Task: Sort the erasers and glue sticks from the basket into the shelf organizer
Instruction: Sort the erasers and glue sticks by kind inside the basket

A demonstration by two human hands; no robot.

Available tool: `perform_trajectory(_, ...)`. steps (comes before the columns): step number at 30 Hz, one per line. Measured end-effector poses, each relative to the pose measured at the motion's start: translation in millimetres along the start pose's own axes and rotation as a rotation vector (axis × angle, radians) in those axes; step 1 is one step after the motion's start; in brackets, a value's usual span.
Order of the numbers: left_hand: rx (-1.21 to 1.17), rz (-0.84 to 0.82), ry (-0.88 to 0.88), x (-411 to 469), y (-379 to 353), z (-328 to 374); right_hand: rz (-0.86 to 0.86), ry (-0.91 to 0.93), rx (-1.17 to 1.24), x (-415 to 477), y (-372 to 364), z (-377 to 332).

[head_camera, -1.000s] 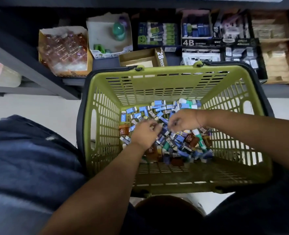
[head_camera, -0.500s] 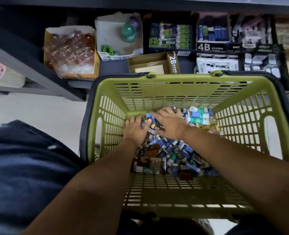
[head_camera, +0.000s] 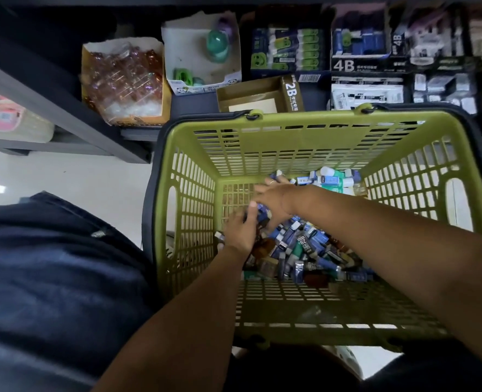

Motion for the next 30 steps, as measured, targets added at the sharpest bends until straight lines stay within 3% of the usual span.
perform_trajectory(4, -0.041, 0.016, 0.142, -2, 3, -7, 0.006, -0.013, 0.177, -18, -18, 11)
perform_trajectory(10, 0.087, -0.126, 0.001, -15, 12, 3, -0.022, -0.023, 0.253, -27, -18, 3)
perform_trajectory(13, -0.006, -0.235, 0.057, -16, 9, 6, -0.096, -0.084, 0.285, -36, -25, 4)
perform_trajectory(19, 0.114, -0.380, 0.041, -32, -10, 13, -0.067, -0.124, 0.357, -55, -34, 5)
perform_trajectory(26, -0.018, -0.754, 0.145, -74, -21, 37, -0.412, -0.269, 0.637, -101, -20, 28)
perform_trajectory(30, 0.071, -1.001, 0.021, -93, -21, 51, -0.770, -0.239, 0.664, -140, -1, 57)
Point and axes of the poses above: each hand's wrist, its own x-axis towards the middle knuckle, its own y-axis out of the back of the hand, z = x × y, the point moved 1 cm from there along x, towards the middle knuckle, and after that the axes turned 12 degrees about z, right-handed, at the moved point
